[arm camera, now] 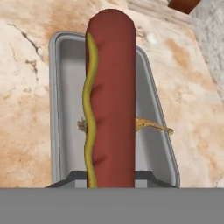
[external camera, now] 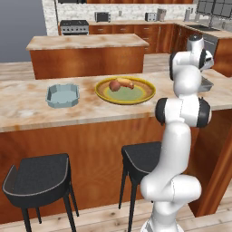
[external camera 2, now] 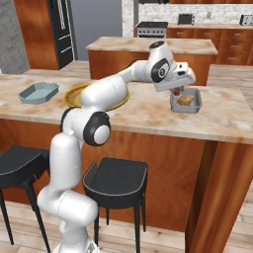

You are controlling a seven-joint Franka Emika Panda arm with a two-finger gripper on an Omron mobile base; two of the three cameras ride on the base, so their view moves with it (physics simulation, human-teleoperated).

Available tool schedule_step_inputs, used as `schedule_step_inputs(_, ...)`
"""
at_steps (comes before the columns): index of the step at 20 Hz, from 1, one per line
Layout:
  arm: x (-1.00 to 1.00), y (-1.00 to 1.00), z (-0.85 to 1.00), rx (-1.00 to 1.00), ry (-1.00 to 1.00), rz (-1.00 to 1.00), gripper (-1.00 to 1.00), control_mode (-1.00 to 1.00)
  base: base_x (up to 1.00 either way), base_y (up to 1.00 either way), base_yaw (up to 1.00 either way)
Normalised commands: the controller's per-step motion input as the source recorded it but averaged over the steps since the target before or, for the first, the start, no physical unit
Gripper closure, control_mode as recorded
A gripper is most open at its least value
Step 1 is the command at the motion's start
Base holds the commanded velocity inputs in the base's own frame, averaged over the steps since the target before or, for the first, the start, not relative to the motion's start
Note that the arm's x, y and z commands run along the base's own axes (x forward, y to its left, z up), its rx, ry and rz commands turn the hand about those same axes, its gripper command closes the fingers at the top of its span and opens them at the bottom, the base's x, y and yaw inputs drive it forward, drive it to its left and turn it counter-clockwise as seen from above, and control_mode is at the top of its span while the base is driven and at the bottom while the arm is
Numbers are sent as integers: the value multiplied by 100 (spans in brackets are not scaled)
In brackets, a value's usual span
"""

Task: Place one cooked food and one vegetable from the large plate to each tupperware container.

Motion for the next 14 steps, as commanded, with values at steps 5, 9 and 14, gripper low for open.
schedule_step_inputs(5, 14, 0, -15, -1, -2, 0, 100, -100, 0, 0, 0)
schedule_step_inputs(9, 28, 0, -19, -2, -1, 1, 100, -100, 0, 0, 0)
schedule_step_inputs(14, 24, 0, -26, -5, 0, 0, 100, -100, 0, 0, 0)
